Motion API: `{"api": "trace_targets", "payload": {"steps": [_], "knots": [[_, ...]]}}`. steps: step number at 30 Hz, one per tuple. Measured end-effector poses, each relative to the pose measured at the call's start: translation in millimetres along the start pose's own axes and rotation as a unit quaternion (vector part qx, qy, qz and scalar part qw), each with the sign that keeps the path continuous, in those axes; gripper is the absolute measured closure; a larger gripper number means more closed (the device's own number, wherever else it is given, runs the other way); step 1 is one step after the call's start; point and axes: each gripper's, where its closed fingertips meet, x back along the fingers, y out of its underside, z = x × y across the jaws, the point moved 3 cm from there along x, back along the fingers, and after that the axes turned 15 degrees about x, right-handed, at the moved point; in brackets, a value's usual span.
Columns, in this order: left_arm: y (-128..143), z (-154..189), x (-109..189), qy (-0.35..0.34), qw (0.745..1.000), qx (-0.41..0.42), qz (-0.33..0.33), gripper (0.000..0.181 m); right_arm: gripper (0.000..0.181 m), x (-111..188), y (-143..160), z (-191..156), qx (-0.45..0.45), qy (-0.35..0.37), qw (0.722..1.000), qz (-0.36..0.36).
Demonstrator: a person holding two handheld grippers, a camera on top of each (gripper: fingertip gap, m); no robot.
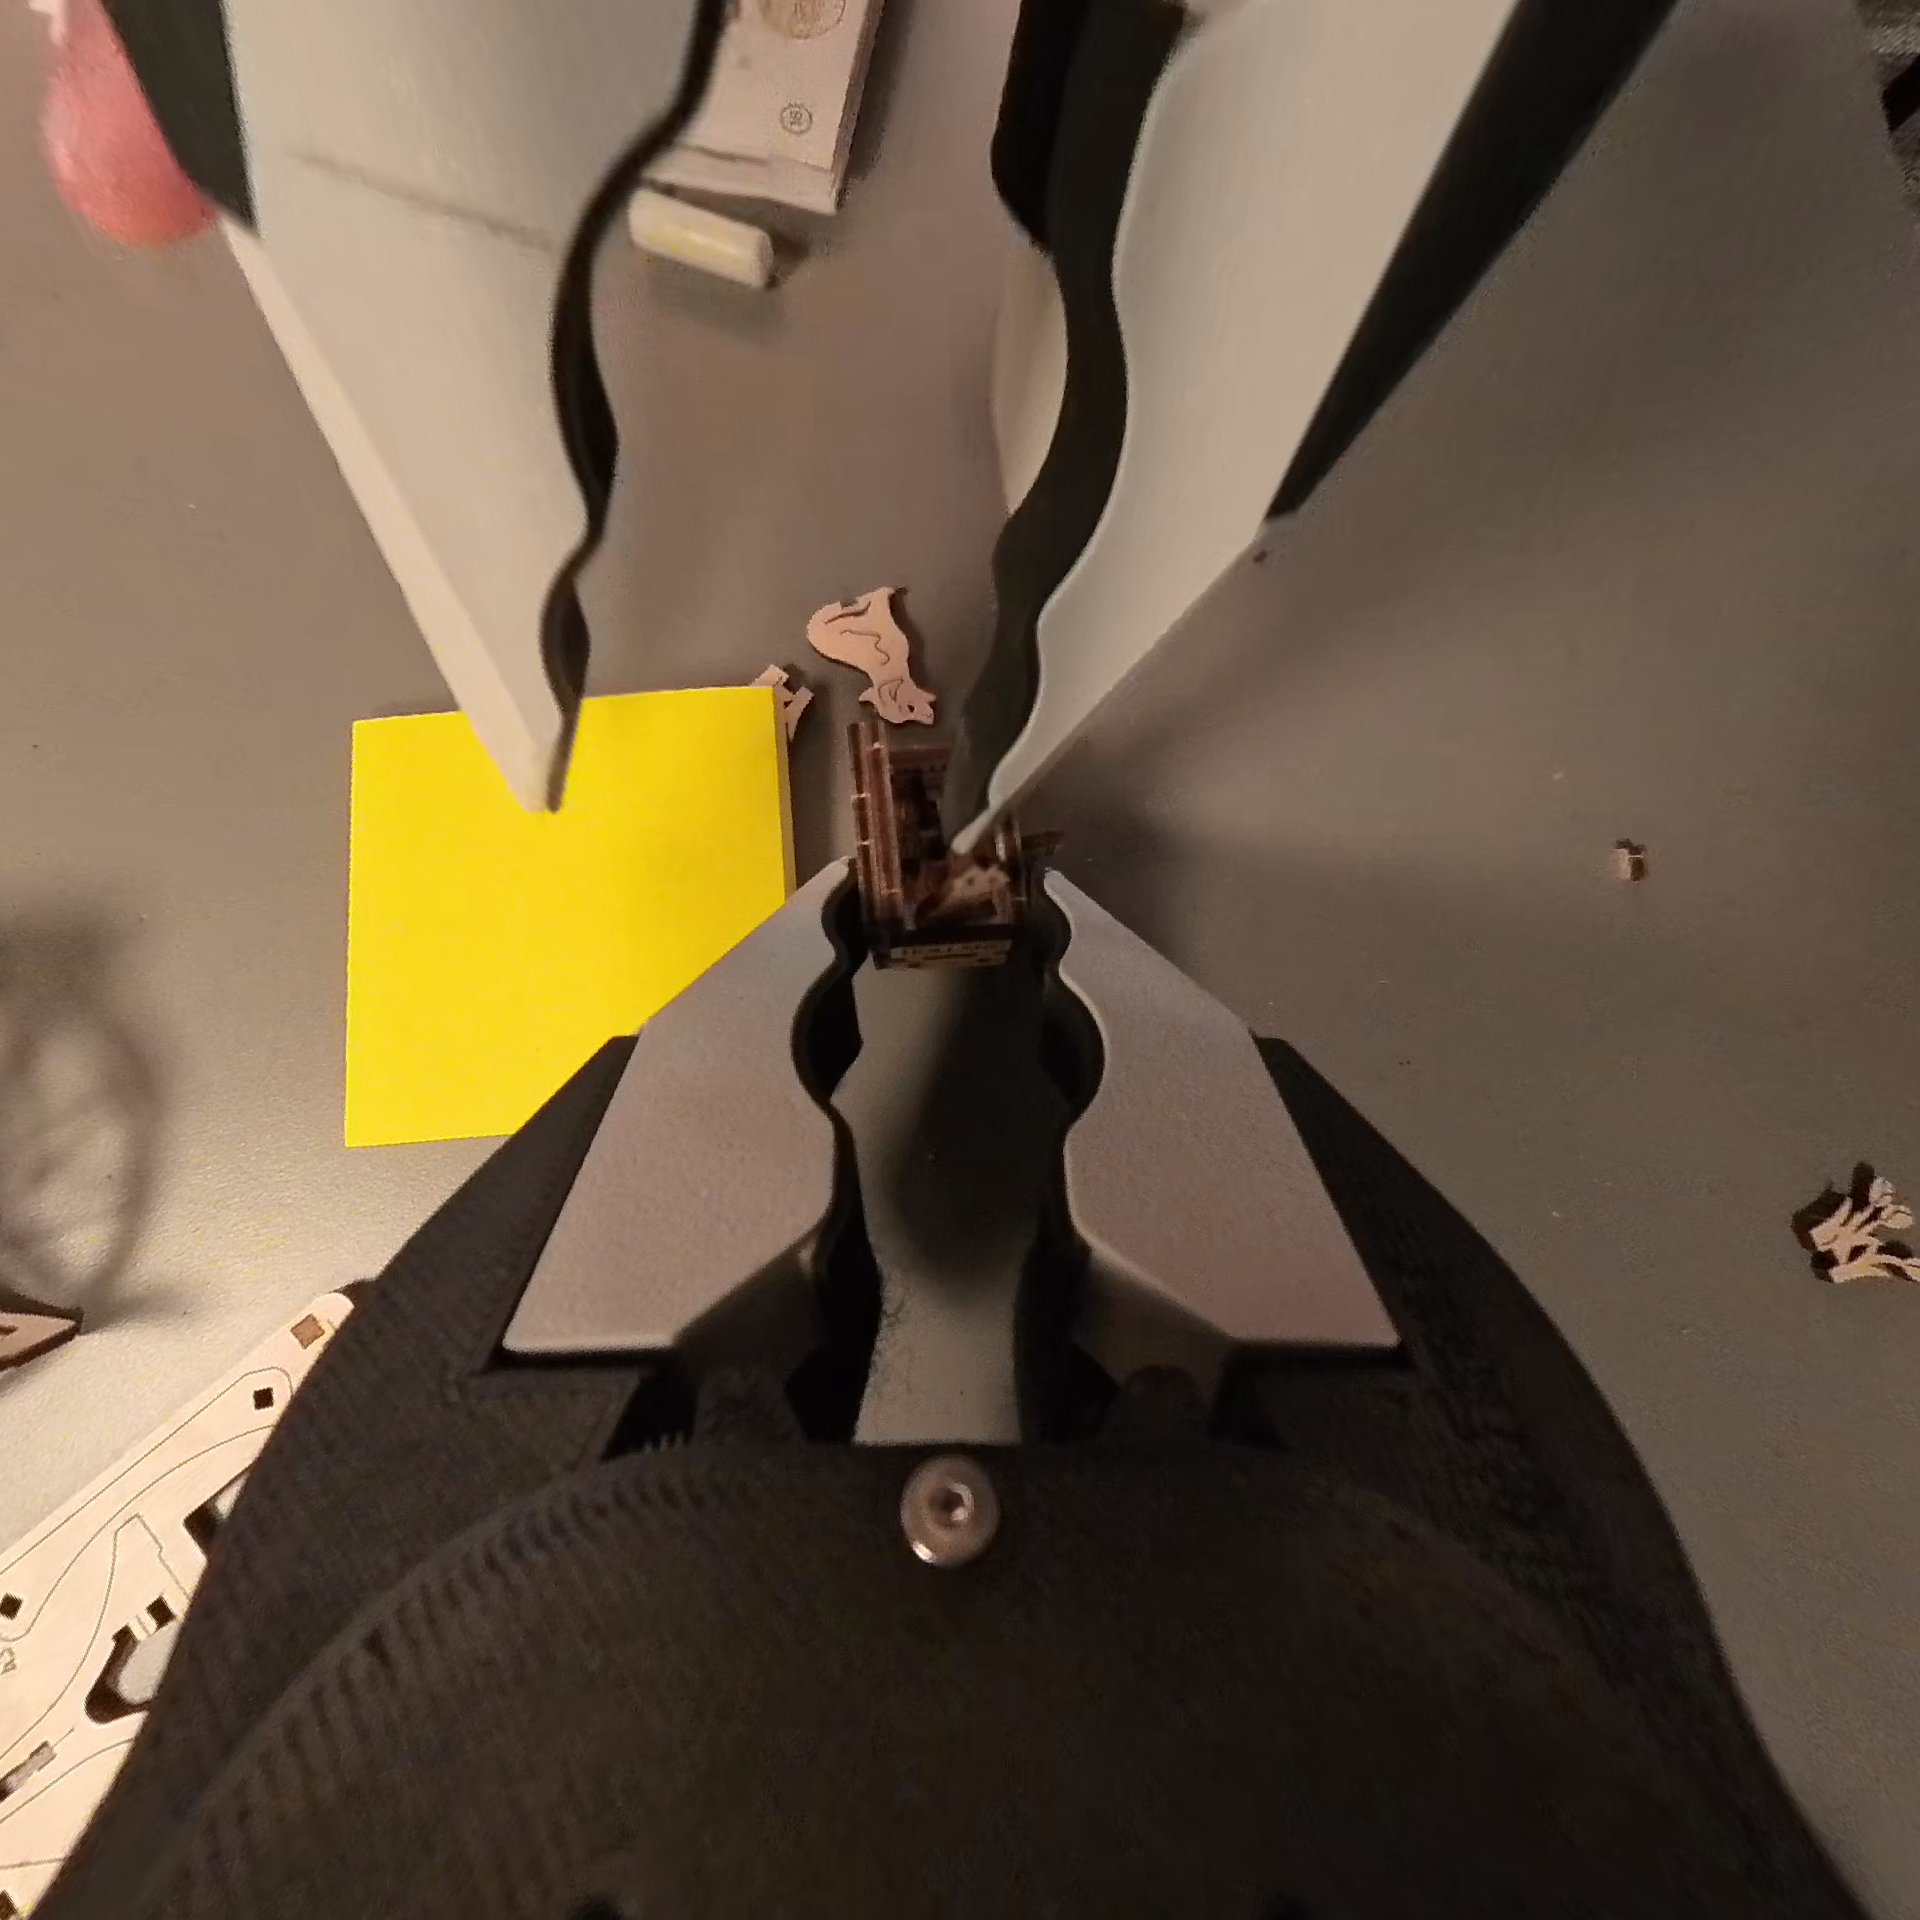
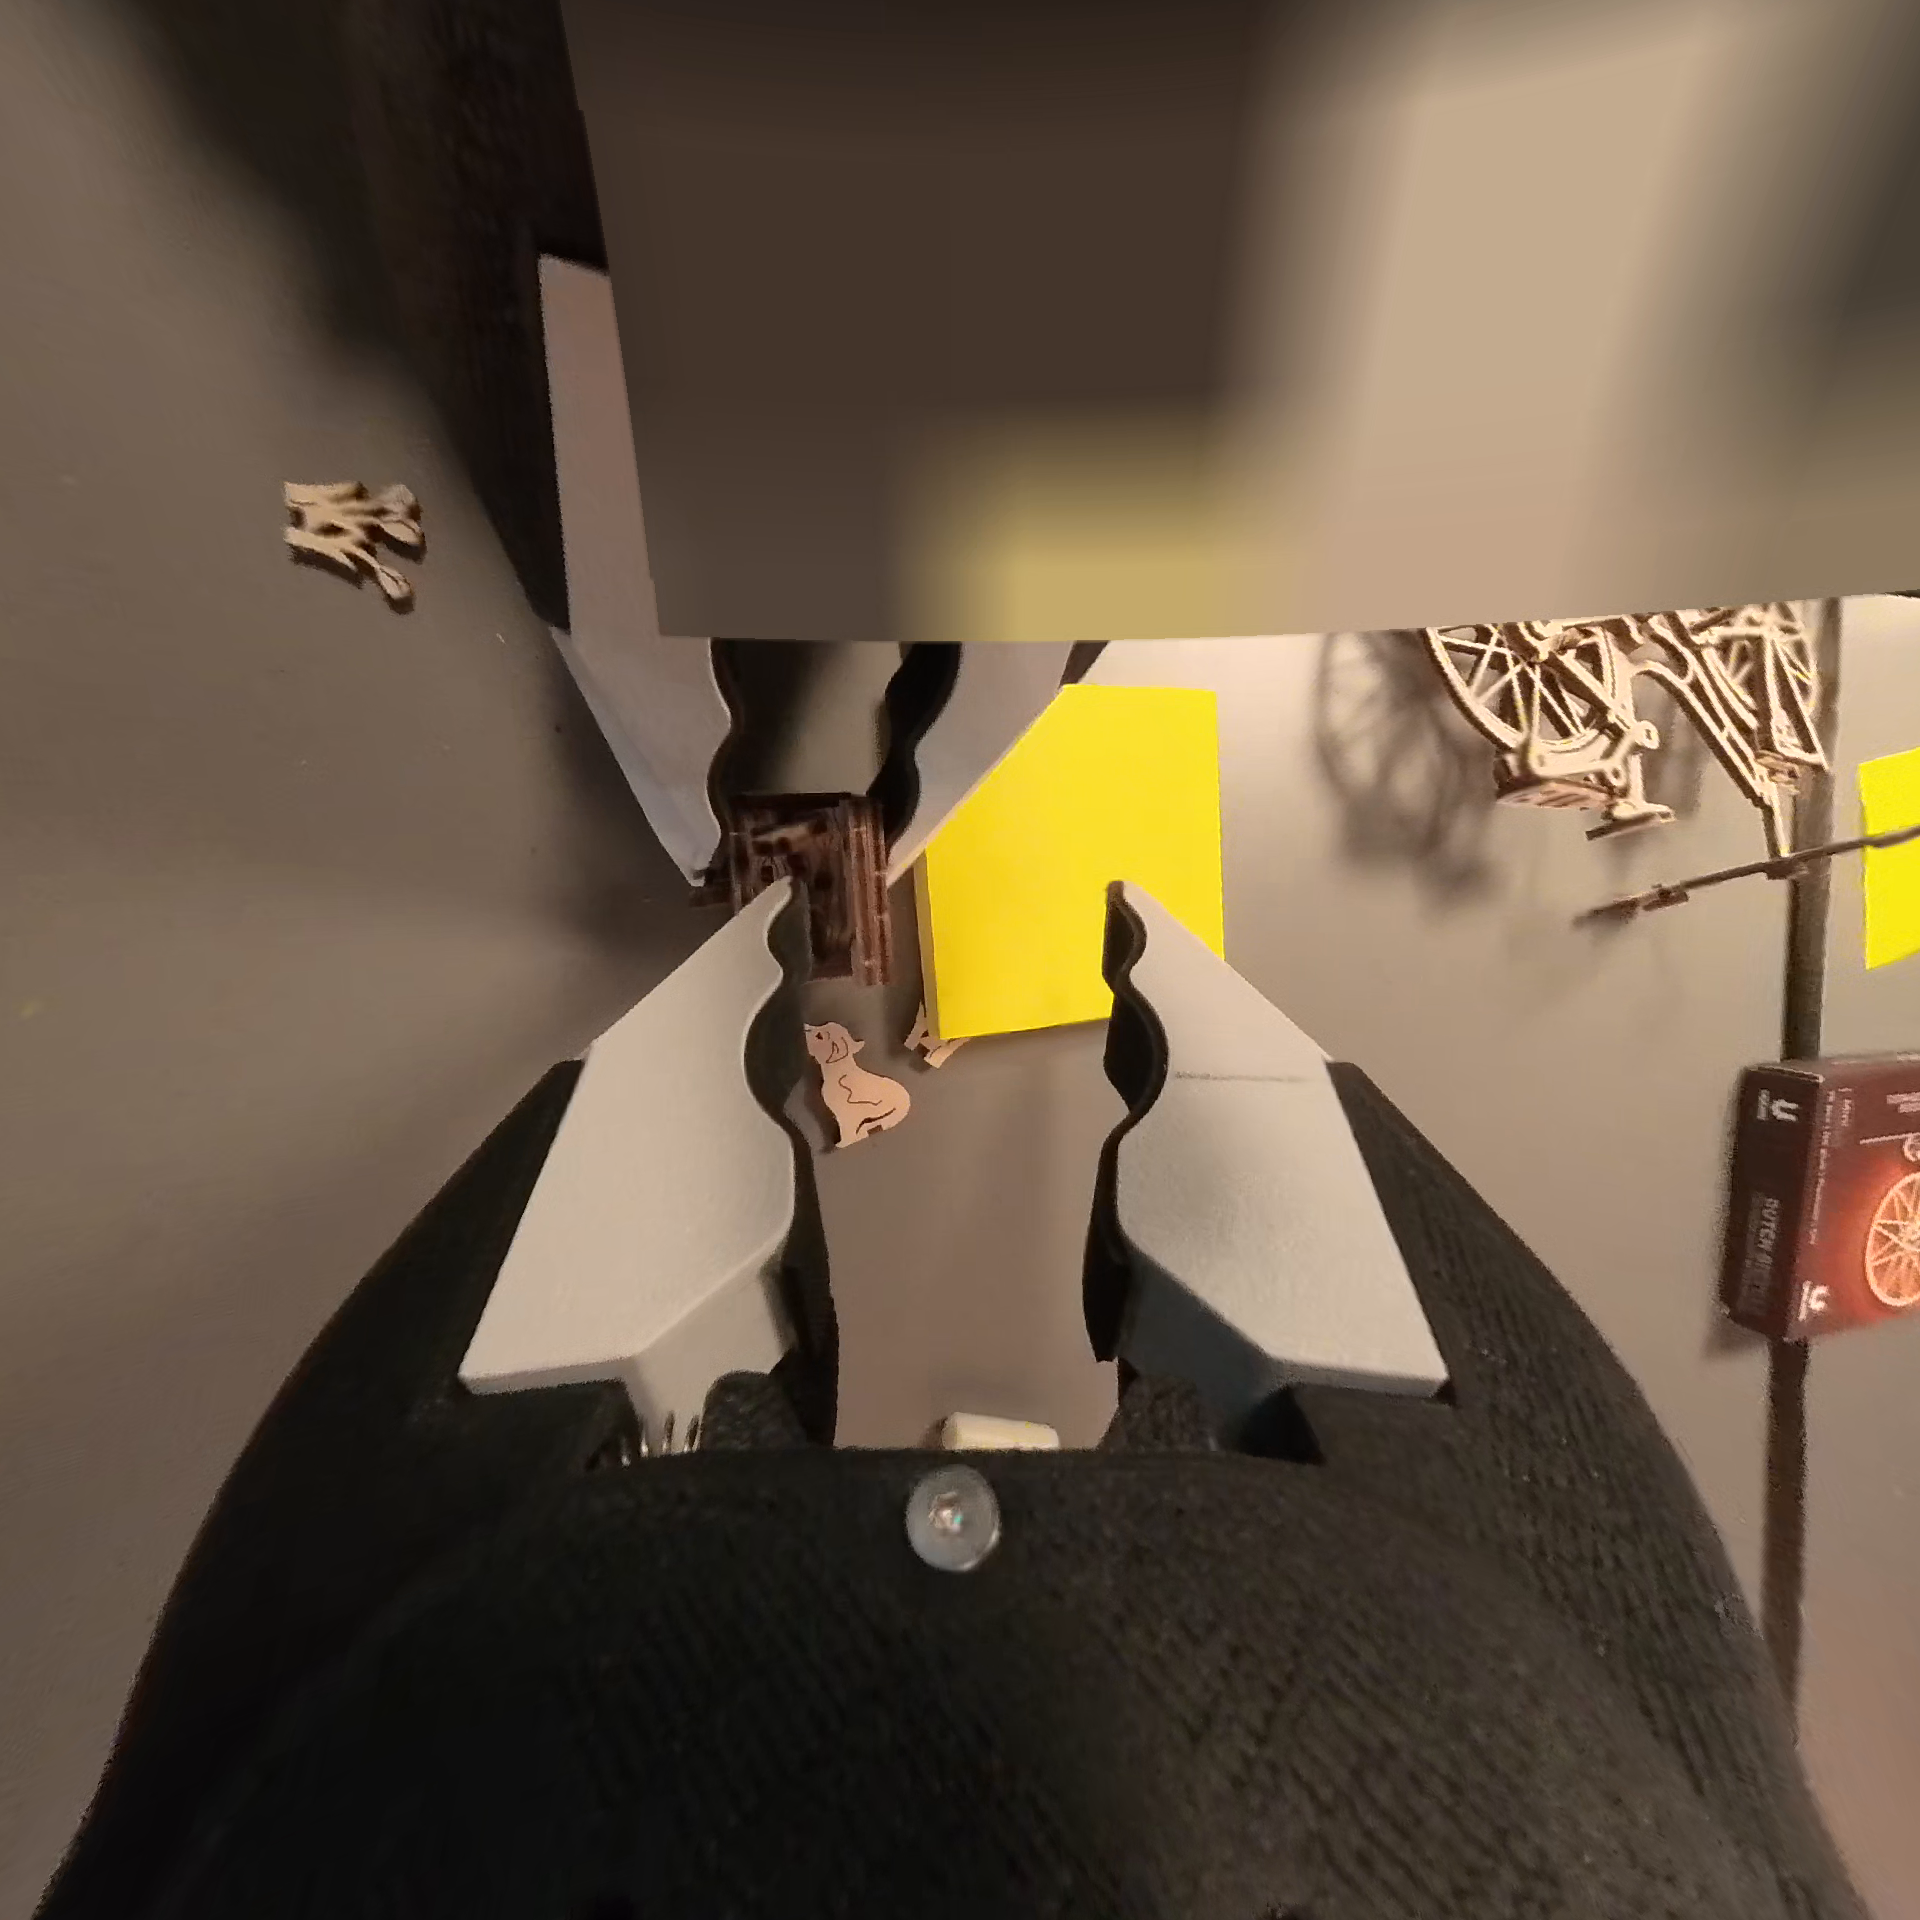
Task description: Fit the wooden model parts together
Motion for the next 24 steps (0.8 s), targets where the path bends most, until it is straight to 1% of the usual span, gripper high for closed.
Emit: {"api": "trace_targets", "payload": {"steps": [3,5,7,9,11,12,14,15,18,20,24], "knots": [[0,0,0,0.001,1.0,0.0,0.001,0.153,0.127,16,4,4,-0.035,0.004,0.999,0.033],[0,0,0,0.001,1.0,0.0,0.001,0.153,0.13,28,15,6,-0.075,0.006,0.996,0.044],[0,0,0,0.002,1.0,0.0,0.001,0.153,0.132,32,28,-1,-0.107,-0.011,0.994,0.037],[0,0,0,0.004,1.0,0.0,0.002,0.153,0.135,29,34,-12,-0.116,-0.033,0.992,0.038],[0,0,0,0.004,1.0,0.0,0.002,0.153,0.141,25,30,-19,-0.109,-0.039,0.992,0.059],[0,0,0,0.004,1.0,0.0,0.002,0.153,0.148,23,26,-20,-0.097,-0.032,0.992,0.073],[0,0,0,0.004,1.0,0.0,0.002,0.153,0.16,22,15,-22,-0.063,-0.018,0.993,0.096],[0,0,0,0.004,1.0,0.0,0.002,0.153,0.162,21,10,-22,-0.044,-0.013,0.994,0.099],[0,0,0,0.004,1.0,0.0,0.003,0.153,0.165,19,-7,-21,0.004,-0.002,0.993,0.117],[0,0,0,0.004,1.0,0.0,0.002,0.153,0.164,16,-14,-22,0.018,-0.009,0.992,0.125],[0,0,0,0.004,1.0,0.0,0.002,0.153,0.162,7,-14,-24,0.029,-0.031,0.993,0.111]]}}
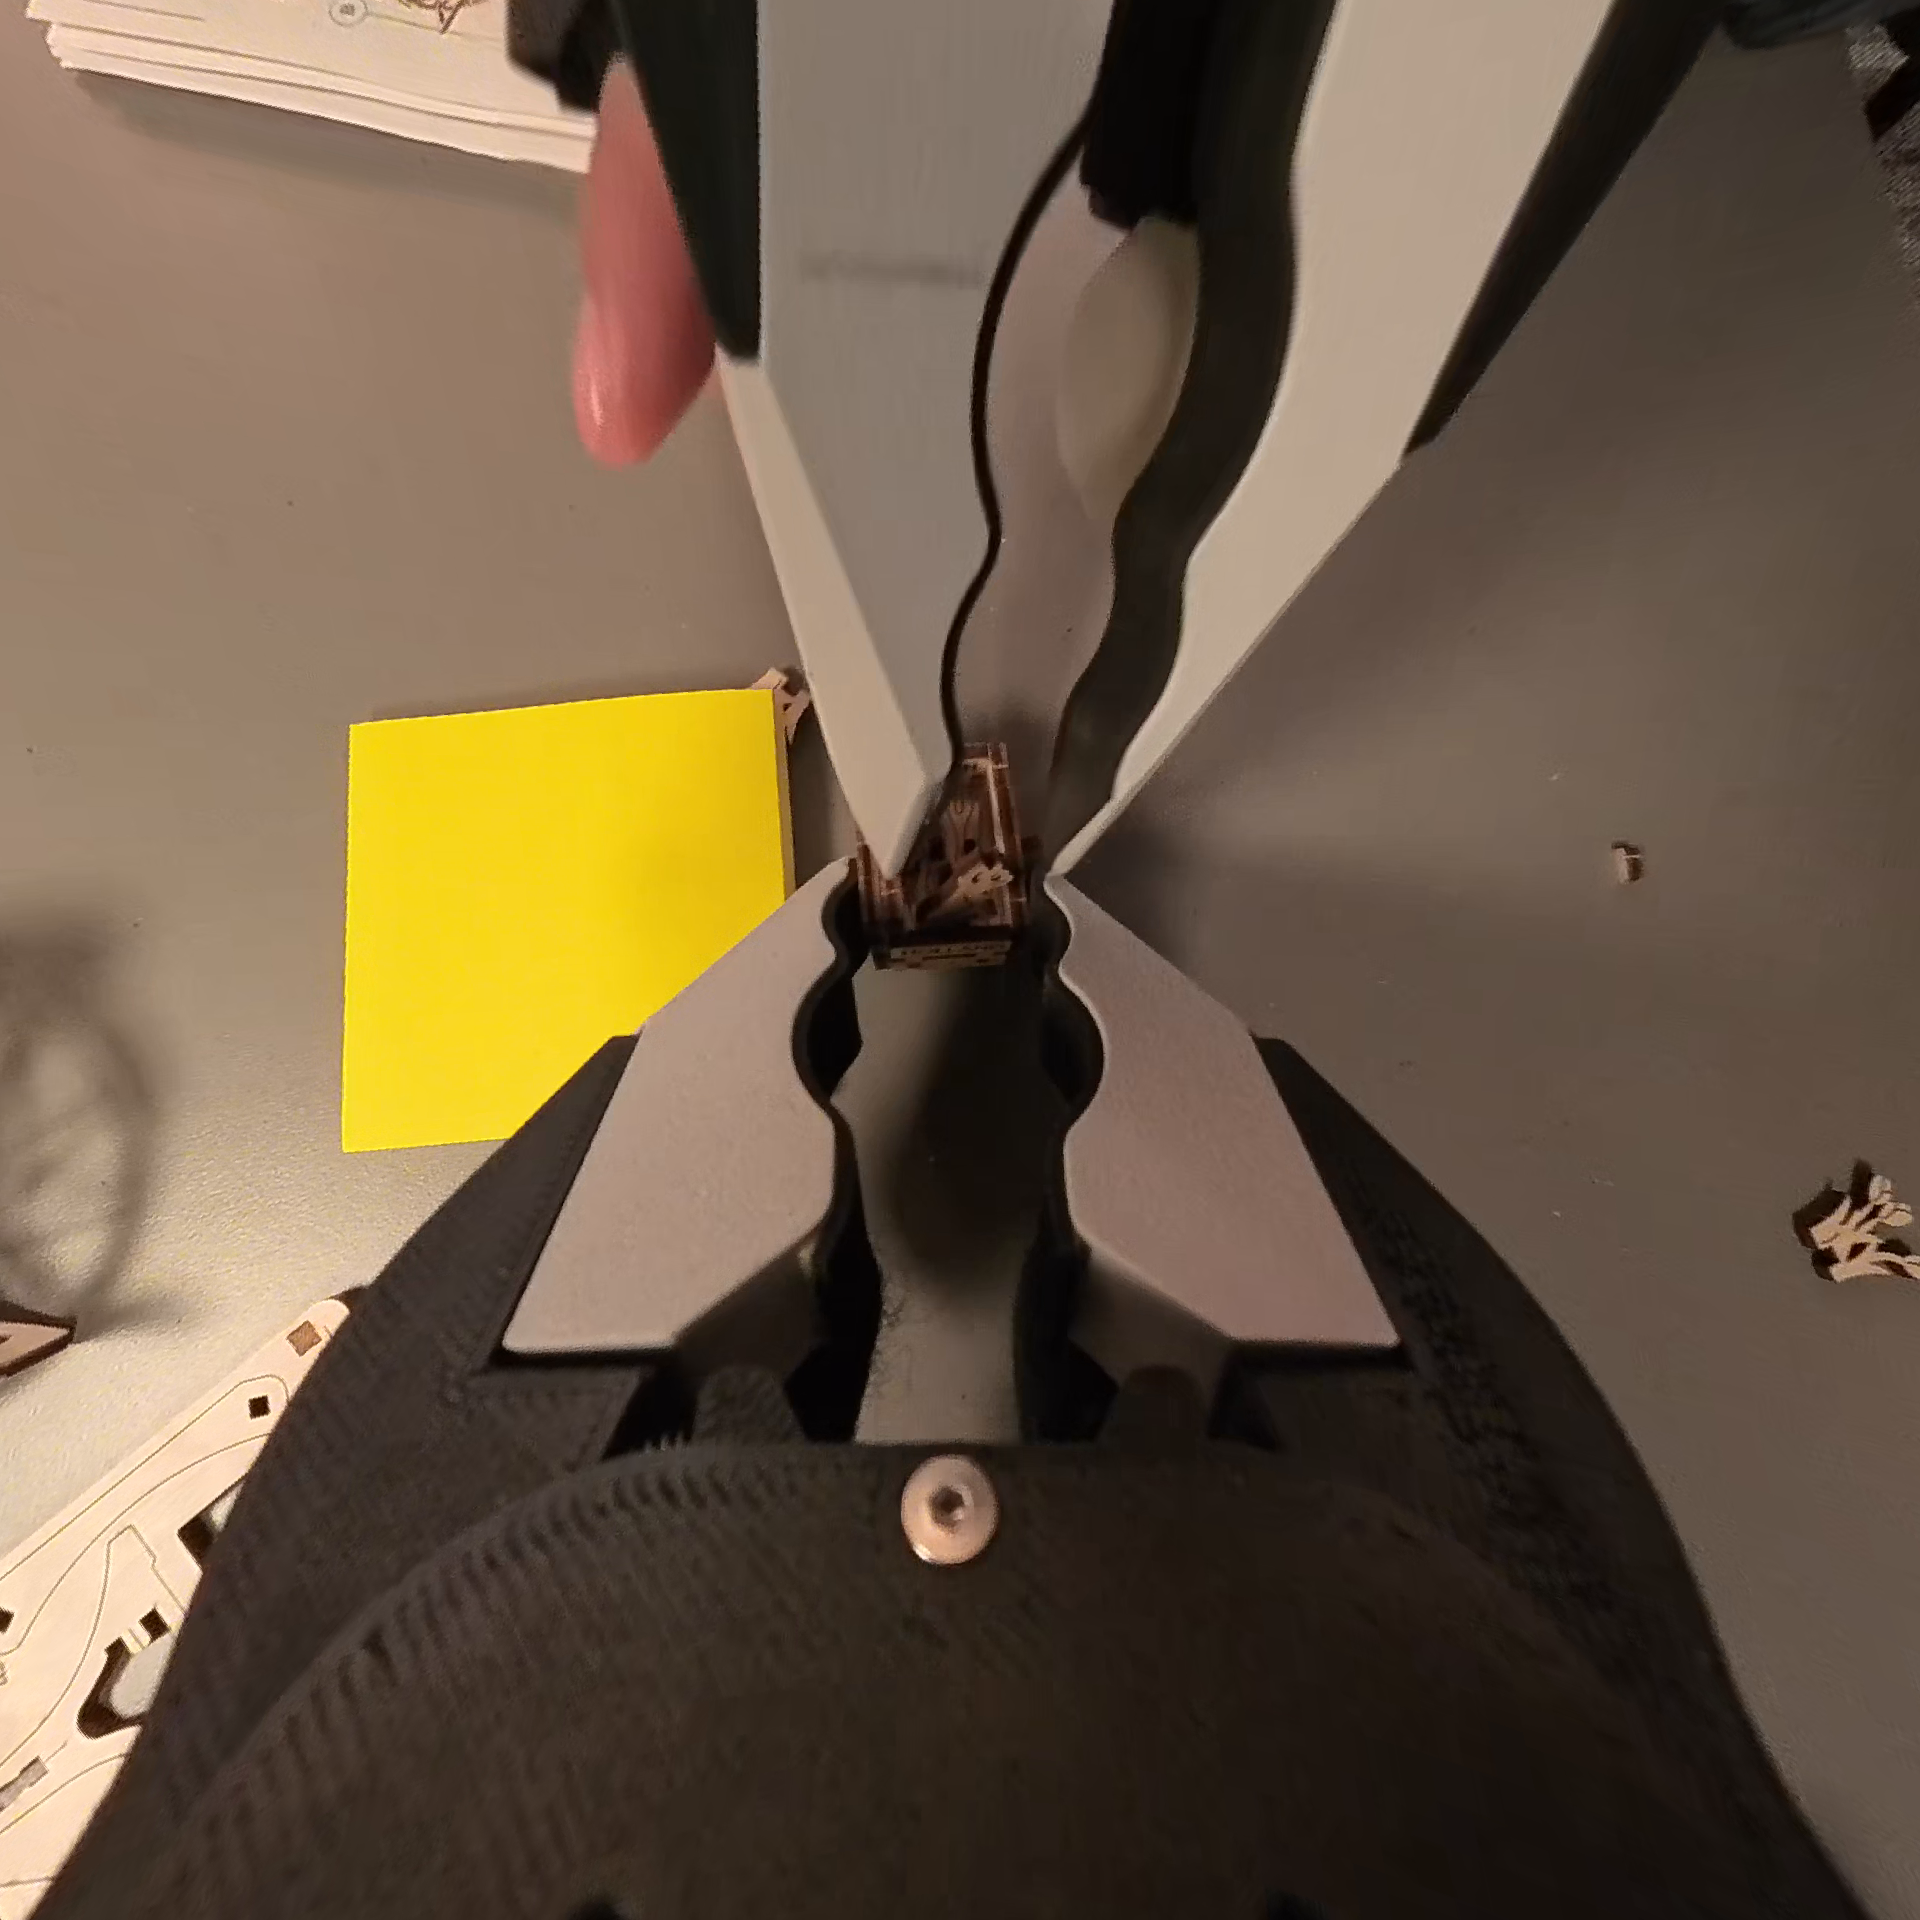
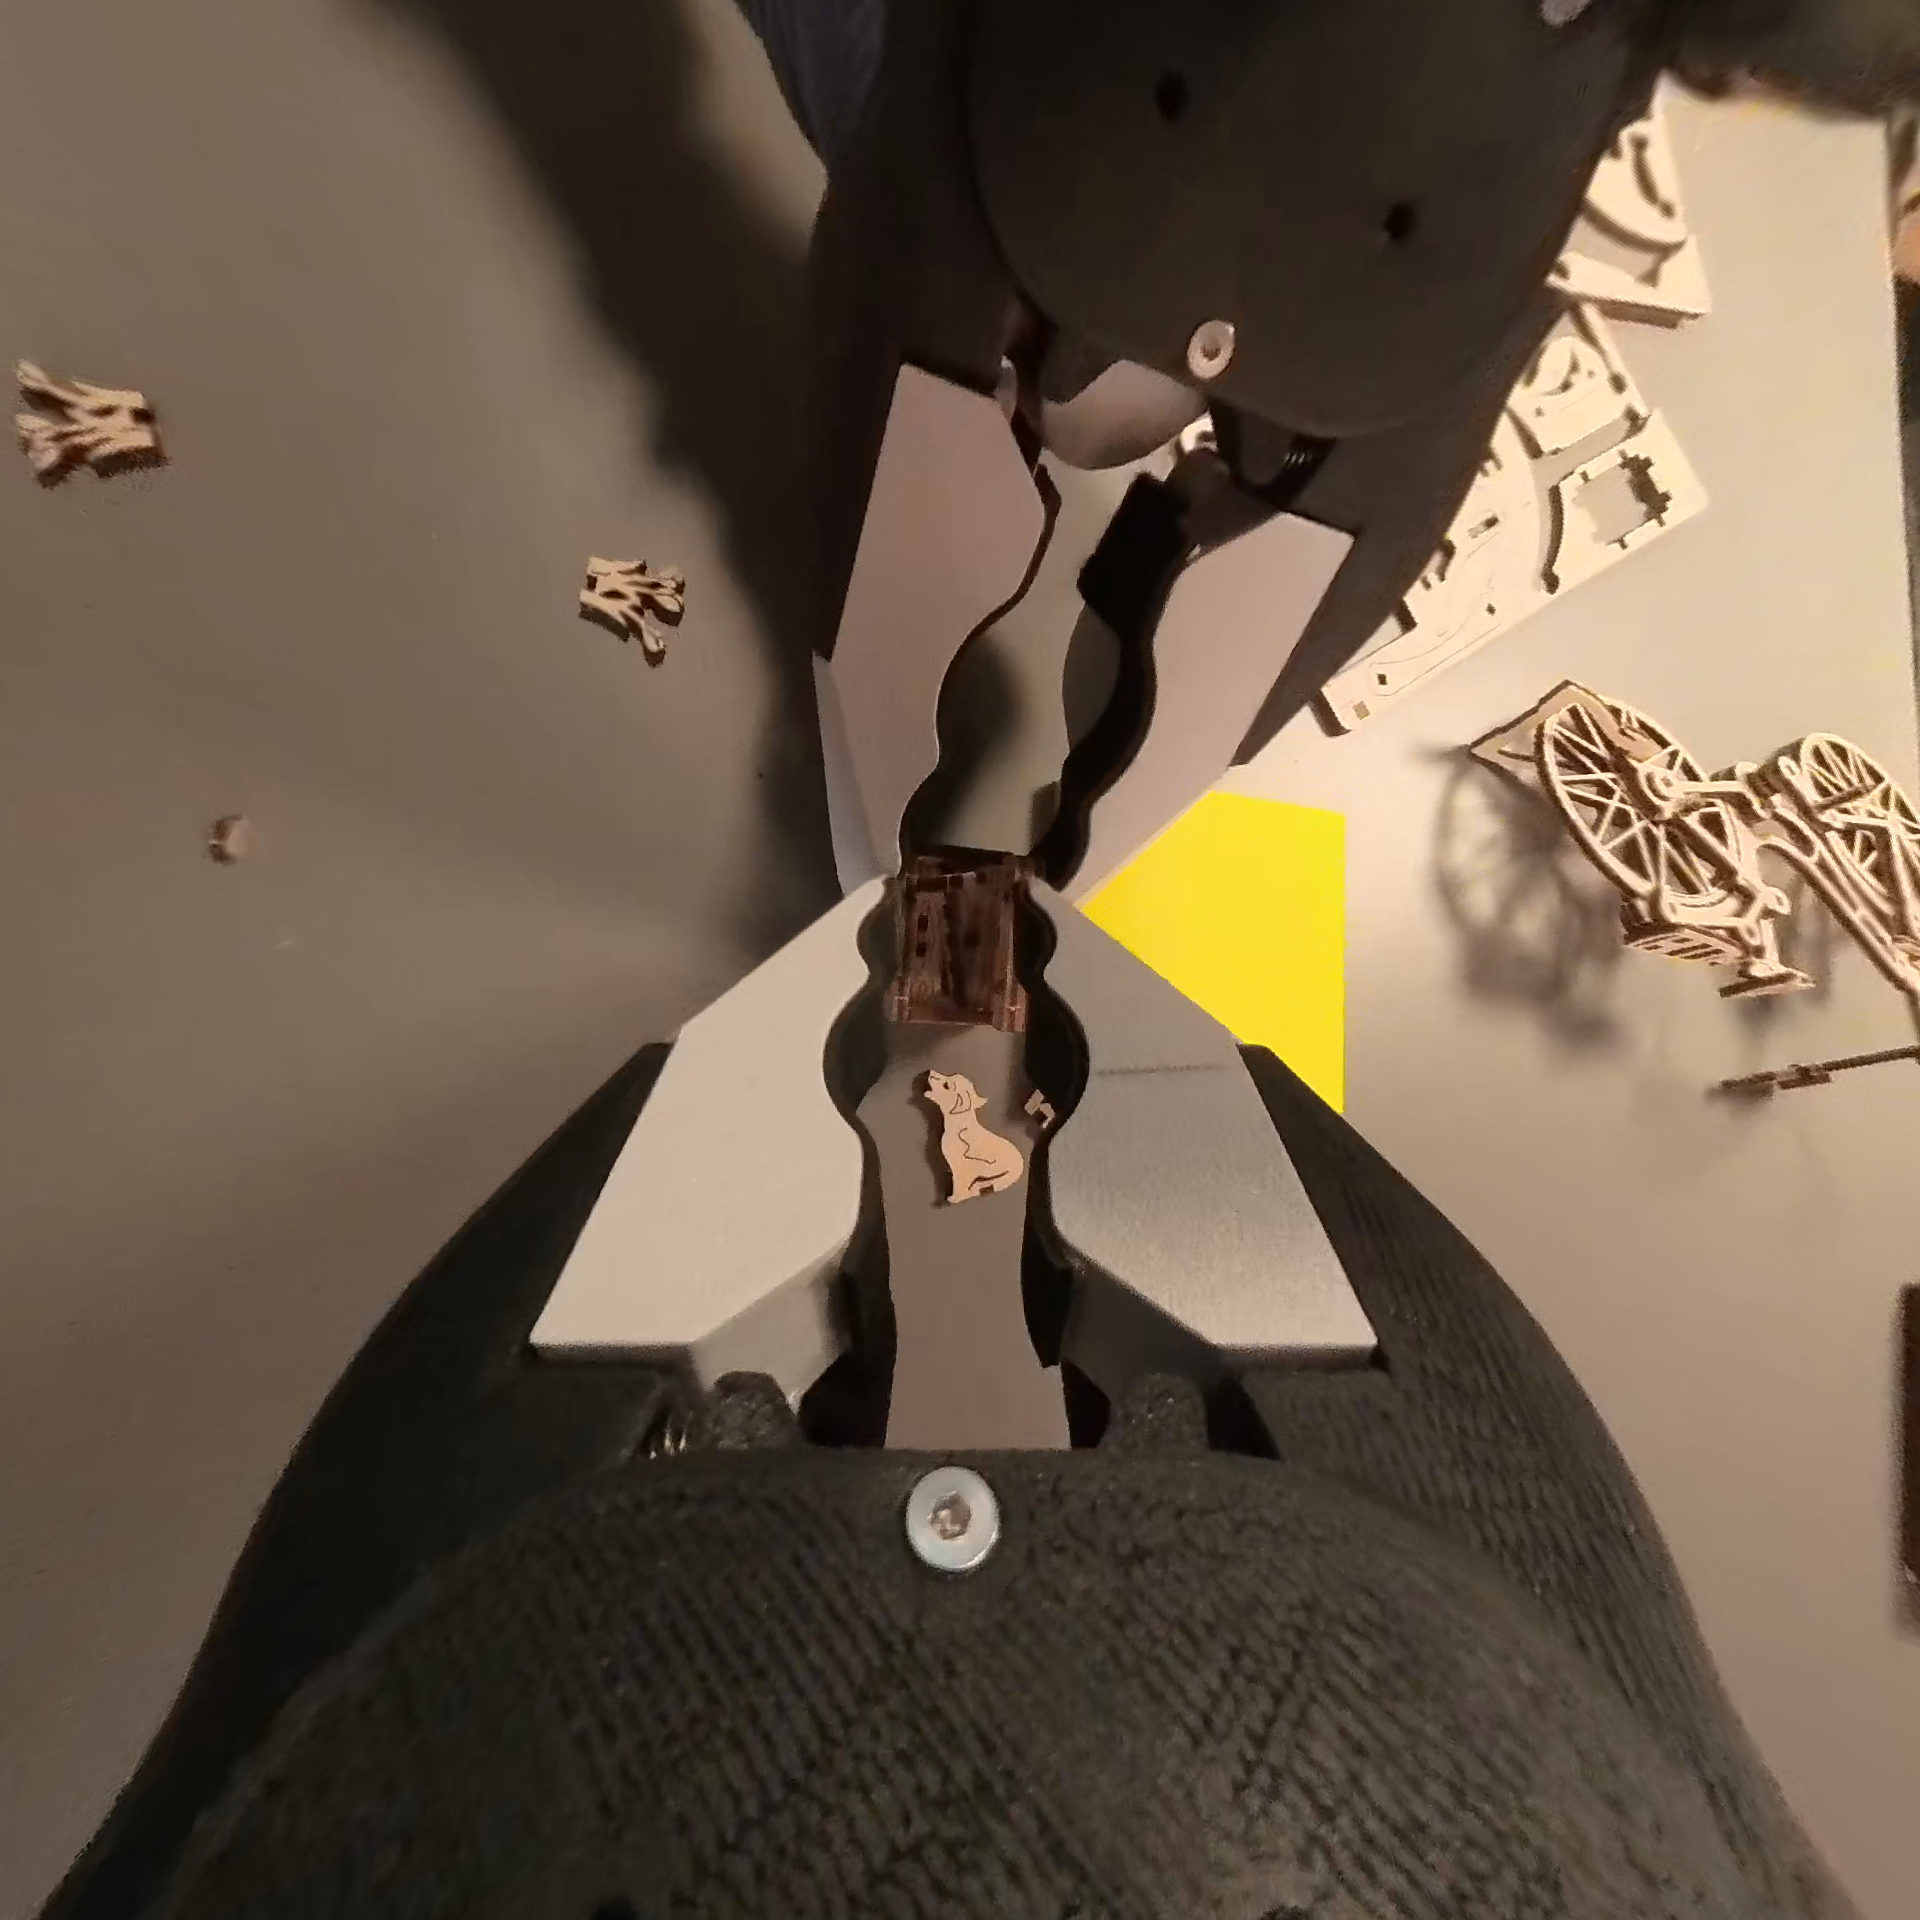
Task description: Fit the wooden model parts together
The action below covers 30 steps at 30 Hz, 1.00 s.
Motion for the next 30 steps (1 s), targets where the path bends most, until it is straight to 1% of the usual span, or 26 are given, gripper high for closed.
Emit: {"api": "trace_targets", "payload": {"steps": [6,16,24,30], "knots": [[0.1,0.0,0.0,0.0,1.0,0.0,0.0,0.153,0.174,-2.5,0.0,0.4,0.004,0.011,1.0,0.002],[0.1,0.0,0.0,0.0,1.0,0.0,0.001,0.153,0.174,-3.6,-0.8,1.5,-0.019,0.029,0.999,0.004],[0.1,0.0,-0.1,0.0,1.0,-0.001,0.002,0.153,0.174,-4.2,-1.5,0.0,-0.033,0.066,0.997,-0.007],[0.0,0.0,-0.2,0.0,1.0,-0.001,0.002,0.153,0.174,-5.7,-3.3,-0.3,-0.046,0.072,0.996,0.003]]}}
